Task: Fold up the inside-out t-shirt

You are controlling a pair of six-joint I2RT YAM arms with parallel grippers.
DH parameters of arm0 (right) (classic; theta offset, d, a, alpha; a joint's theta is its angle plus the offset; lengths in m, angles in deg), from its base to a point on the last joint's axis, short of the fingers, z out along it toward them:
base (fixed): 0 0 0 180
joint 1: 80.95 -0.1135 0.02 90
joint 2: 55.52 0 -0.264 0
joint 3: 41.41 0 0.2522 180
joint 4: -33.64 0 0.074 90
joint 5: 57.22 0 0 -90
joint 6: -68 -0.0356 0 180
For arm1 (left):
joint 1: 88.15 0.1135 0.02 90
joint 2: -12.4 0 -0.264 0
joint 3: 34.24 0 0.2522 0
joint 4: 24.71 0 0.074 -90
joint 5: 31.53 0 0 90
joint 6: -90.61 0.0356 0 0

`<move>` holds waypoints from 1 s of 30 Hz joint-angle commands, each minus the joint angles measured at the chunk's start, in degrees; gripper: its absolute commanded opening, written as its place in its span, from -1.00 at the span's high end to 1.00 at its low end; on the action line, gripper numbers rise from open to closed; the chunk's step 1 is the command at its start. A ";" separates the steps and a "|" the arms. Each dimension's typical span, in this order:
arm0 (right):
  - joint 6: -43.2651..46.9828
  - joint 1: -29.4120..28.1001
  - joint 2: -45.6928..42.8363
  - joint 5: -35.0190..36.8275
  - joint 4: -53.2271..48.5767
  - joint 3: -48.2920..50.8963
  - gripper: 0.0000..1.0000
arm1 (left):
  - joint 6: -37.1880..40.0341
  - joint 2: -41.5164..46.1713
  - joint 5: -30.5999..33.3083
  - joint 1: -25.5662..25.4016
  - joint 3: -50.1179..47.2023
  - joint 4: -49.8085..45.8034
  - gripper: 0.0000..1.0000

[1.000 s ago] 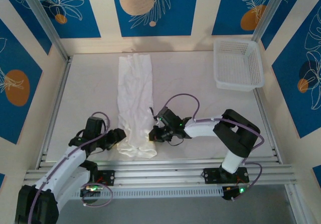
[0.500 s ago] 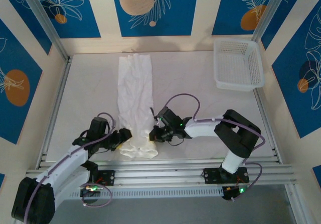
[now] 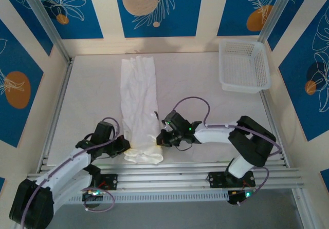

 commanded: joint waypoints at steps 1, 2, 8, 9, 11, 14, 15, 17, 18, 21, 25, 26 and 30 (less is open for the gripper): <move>-1.53 -2.69 -5.77 1.89 -6.99 1.95 1.00 | -6.08 4.65 4.36 -5.68 0.36 -8.39 1.00; -2.17 -3.57 -7.36 2.31 -8.51 2.42 1.00 | -7.74 6.45 5.29 -7.32 0.78 -9.67 1.00; 0.14 -4.70 -13.33 5.83 -17.02 -2.43 1.00 | -8.72 9.73 11.57 -9.51 9.89 -16.41 1.00; 1.47 -4.08 -13.42 6.93 -18.50 -4.56 1.00 | -7.12 8.95 13.63 -9.51 11.92 -17.45 1.00; 5.35 -1.74 -12.71 7.64 -20.01 -9.96 1.00 | -3.94 6.10 19.50 -9.38 18.49 -20.14 1.00; 11.07 2.62 -10.30 8.63 -21.10 -17.47 1.00 | 1.74 -0.36 26.80 -8.07 27.68 -20.06 1.00; 12.82 4.67 -8.95 8.50 -21.37 -20.20 1.00 | 3.99 -3.36 28.71 -6.94 30.95 -19.65 1.00; 16.57 8.14 -5.91 7.45 -20.89 -24.99 1.00 | 7.92 -9.60 30.35 -3.62 36.74 -18.22 1.00; 18.41 9.59 -3.81 6.98 -20.78 -27.91 1.00 | 9.71 -12.57 30.80 -1.80 38.87 -16.43 1.00; 22.53 14.14 3.79 5.08 -20.51 -36.43 1.00 | 12.00 -21.35 26.36 5.71 43.34 -7.87 1.00; 24.07 18.87 14.93 0.98 -18.90 -46.72 1.00 | 14.76 -34.72 25.69 11.75 51.82 -1.54 1.00; 24.55 19.51 16.98 0.87 -18.35 -48.54 1.00 | 15.74 -37.84 25.93 12.44 54.24 -1.18 1.00; 25.41 21.51 25.42 3.51 -17.21 -55.98 1.00 | 18.25 -51.03 24.42 15.19 63.67 1.13 1.00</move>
